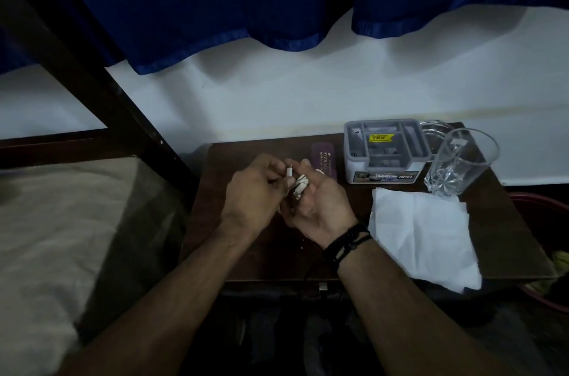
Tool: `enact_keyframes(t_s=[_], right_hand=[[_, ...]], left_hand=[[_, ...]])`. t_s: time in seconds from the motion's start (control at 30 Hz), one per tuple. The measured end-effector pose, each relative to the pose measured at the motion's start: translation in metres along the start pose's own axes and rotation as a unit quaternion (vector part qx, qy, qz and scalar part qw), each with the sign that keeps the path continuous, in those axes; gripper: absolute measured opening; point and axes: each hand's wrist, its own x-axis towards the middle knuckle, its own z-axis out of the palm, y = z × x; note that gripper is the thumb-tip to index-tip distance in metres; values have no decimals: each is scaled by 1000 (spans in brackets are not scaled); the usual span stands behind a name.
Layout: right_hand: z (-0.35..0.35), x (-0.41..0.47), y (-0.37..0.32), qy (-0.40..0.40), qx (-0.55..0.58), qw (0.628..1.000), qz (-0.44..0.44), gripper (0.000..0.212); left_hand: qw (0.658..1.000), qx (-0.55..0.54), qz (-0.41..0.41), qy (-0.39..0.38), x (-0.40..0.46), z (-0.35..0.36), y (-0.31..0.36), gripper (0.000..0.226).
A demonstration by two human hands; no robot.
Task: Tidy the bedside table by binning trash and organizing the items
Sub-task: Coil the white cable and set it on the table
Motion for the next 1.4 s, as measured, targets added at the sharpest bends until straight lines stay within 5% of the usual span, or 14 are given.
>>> enact_keyframes(t_s=[0.2,0.37,0.77,0.9,1.03,1.17,1.4], right_hand=[[1,0,-3,-19,64,997,-24,31],[-2,0,-5,-13,80,996,-26,48],[-3,2,-2,-12,46,999,-23,38],[-5,7,2,-2,46,999,-18,54],[-5,6,-2,8,72,997,-36,33],[-3,2,-4,3,71,997,-33,33],[-4,1,3,-4,1,999,-36,47]], left_hand=[[979,134,152,7,-15,7,9,30],[972,171,154,-43,-14,4,12,39],[887,408,200,-76,-15,-2,29,46],[884,403,232,-52,-16,-2,28,35],[882,402,234,-75,-15,-1,24,42],[879,410,231,-78,-16,-1,21,41],[922,294,247,-50,-9,-6,13,32]])
